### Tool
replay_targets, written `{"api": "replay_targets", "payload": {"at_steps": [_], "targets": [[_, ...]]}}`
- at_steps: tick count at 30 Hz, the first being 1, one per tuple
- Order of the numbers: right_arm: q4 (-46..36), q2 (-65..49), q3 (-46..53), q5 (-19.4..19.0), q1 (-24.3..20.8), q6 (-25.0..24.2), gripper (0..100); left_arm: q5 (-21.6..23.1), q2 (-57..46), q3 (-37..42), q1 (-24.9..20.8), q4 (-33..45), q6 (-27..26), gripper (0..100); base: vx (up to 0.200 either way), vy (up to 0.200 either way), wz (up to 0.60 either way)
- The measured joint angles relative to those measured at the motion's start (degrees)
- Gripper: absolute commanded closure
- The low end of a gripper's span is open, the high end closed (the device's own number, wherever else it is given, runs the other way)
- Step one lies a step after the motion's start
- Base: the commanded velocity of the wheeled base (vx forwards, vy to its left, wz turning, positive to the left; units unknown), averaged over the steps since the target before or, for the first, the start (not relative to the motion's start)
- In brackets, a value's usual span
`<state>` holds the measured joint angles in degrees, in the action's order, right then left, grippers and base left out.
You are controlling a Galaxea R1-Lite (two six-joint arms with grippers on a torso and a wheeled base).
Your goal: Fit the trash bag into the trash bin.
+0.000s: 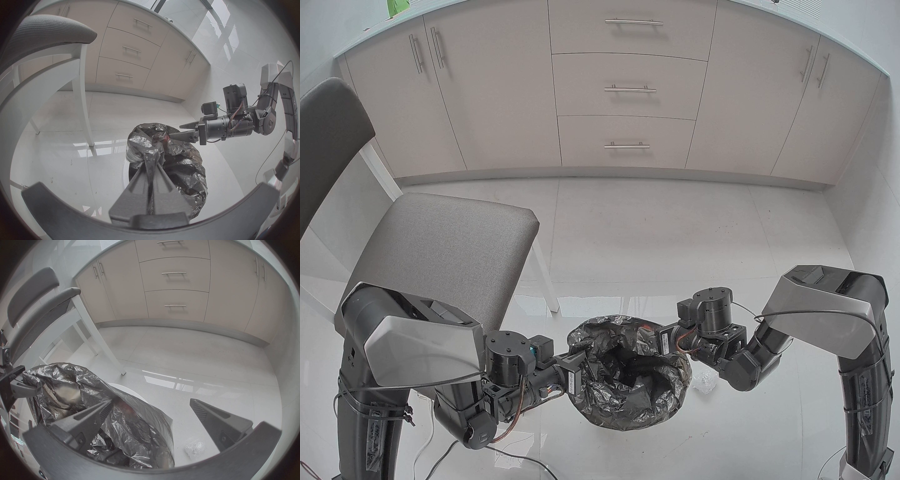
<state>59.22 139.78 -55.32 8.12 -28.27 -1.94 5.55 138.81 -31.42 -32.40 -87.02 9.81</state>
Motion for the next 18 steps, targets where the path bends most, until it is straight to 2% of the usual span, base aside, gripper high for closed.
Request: {"api": "replay_targets", "payload": {"at_steps": [3, 4, 12, 17, 18], "targets": [[0.0, 0.0, -0.05, -0.02, 0.0, 0.0, 0, -0.02, 0.1, 0.07, 0.05, 0.06, 0.01, 100, 0.0, 0.0, 0.0], [0.0, 0.02, -0.05, -0.02, 0.0, 0.0, 0, 0.0, 0.1, 0.13, 0.05, 0.15, 0.06, 0, 0.0, 0.0, 0.0], [0.0, 0.05, 0.01, 0.04, 0.0, 0.0, 0, -0.43, 0.4, -0.11, -0.09, 0.06, -0.51, 0, 0.0, 0.0, 0.0], [0.01, -0.02, 0.23, 0.0, -0.06, 0.05, 0, -4.07, 0.9, -0.91, -0.37, -0.24, -1.06, 0, 0.0, 0.0, 0.0], [0.0, -0.04, 0.34, -0.02, -0.09, 0.06, 0, -4.46, 1.01, -1.19, -0.39, -0.43, -1.3, 0, -0.2, -0.2, 0.0]]}}
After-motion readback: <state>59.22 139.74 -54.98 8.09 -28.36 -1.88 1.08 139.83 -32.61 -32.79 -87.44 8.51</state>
